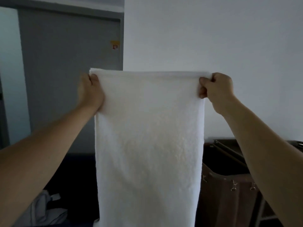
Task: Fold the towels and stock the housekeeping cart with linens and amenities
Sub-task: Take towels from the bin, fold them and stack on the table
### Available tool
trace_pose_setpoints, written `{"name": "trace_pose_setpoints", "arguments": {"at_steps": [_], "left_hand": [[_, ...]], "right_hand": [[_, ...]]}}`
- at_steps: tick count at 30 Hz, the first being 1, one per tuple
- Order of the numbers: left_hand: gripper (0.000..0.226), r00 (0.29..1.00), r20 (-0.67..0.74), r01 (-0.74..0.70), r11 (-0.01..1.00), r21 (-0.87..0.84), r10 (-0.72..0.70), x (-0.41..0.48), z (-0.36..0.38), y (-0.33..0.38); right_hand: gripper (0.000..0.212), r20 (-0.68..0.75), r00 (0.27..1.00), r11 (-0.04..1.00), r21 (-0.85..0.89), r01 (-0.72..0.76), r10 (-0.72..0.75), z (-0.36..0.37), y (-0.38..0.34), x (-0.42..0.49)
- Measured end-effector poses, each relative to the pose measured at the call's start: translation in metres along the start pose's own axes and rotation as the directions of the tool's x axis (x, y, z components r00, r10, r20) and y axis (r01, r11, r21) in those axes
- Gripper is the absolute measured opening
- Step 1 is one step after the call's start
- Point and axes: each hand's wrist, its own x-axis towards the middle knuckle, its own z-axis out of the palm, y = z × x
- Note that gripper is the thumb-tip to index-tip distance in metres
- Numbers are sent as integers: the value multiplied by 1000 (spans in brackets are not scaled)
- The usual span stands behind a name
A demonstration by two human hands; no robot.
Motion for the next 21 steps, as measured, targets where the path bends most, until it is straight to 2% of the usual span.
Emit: {"name": "trace_pose_setpoints", "arguments": {"at_steps": [3,5,7,17,21], "left_hand": [[29,1000,20,21,999,24,-21,-9,-1,-16],[26,995,47,89,995,52,-92,-13,2,-28],[31,990,102,87,993,79,-95,-14,7,-36],[27,950,249,193,981,-2,-187,15,50,-79],[28,959,238,138,987,80,-153,64,92,-81]], "right_hand": [[11,-32,999,997,75,34,-32,-1,7,-9],[14,23,1000,999,53,12,-13,3,15,-16],[14,2,999,998,49,39,-39,7,21,-17],[22,15,1000,998,67,14,-15,30,42,21],[23,-22,1000,1000,7,18,-18,69,45,75]]}}
